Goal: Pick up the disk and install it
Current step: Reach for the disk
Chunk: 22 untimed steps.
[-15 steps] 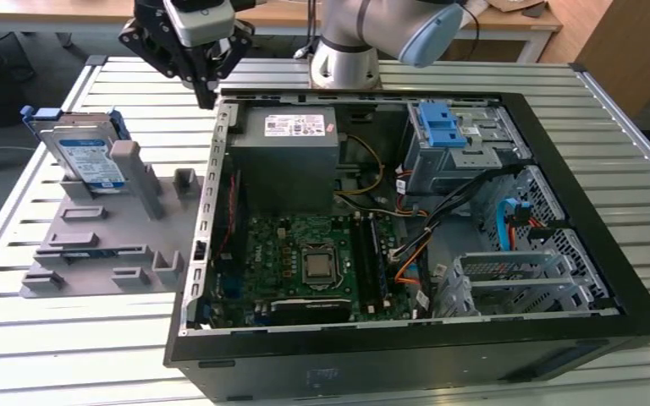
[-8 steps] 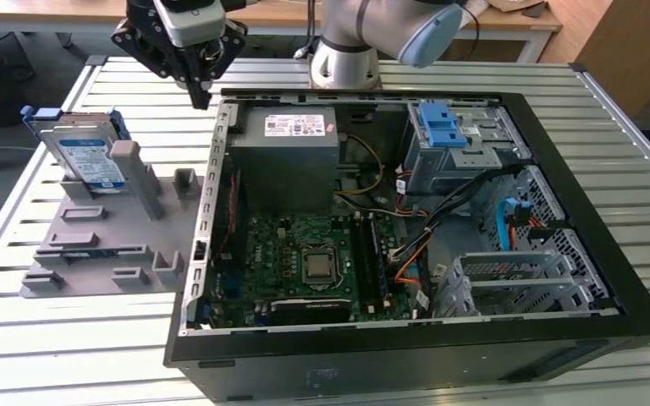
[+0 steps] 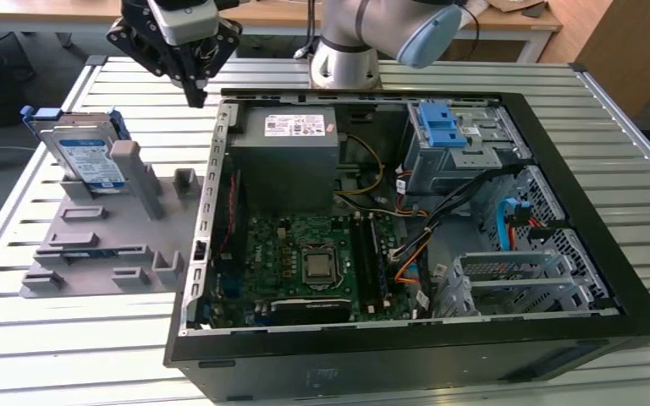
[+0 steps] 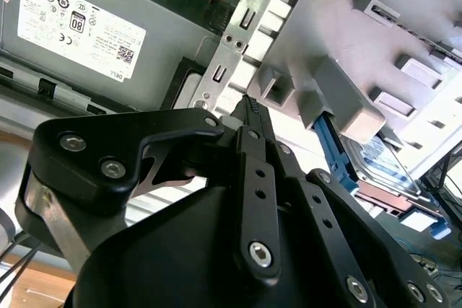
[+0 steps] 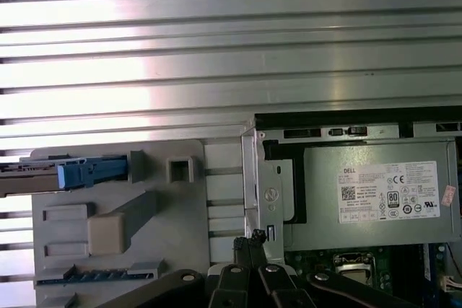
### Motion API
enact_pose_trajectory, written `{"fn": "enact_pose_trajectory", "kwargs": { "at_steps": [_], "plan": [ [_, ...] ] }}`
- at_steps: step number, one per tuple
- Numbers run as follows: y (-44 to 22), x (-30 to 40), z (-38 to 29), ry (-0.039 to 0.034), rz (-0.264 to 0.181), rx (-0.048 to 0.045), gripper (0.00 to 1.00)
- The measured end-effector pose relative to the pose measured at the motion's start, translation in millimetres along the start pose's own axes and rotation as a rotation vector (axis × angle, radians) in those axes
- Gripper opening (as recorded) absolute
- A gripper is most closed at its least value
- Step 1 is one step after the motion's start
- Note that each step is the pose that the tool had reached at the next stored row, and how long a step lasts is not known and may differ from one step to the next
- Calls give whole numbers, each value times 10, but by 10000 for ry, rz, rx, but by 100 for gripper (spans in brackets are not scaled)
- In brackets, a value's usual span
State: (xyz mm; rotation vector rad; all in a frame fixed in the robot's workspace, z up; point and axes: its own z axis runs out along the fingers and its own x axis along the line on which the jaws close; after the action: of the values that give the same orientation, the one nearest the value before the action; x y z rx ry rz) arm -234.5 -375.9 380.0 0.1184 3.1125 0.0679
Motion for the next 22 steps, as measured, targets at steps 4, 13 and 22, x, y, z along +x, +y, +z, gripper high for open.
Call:
{"fn": "enact_pose_trajectory", "kwargs": {
  "at_steps": [4,13,22],
  "plan": [
    [14,29,3,0,0,0,11],
    [50,98,16,0,1,1,11],
    [63,191,19,0,1,0,11]
  ]
}}
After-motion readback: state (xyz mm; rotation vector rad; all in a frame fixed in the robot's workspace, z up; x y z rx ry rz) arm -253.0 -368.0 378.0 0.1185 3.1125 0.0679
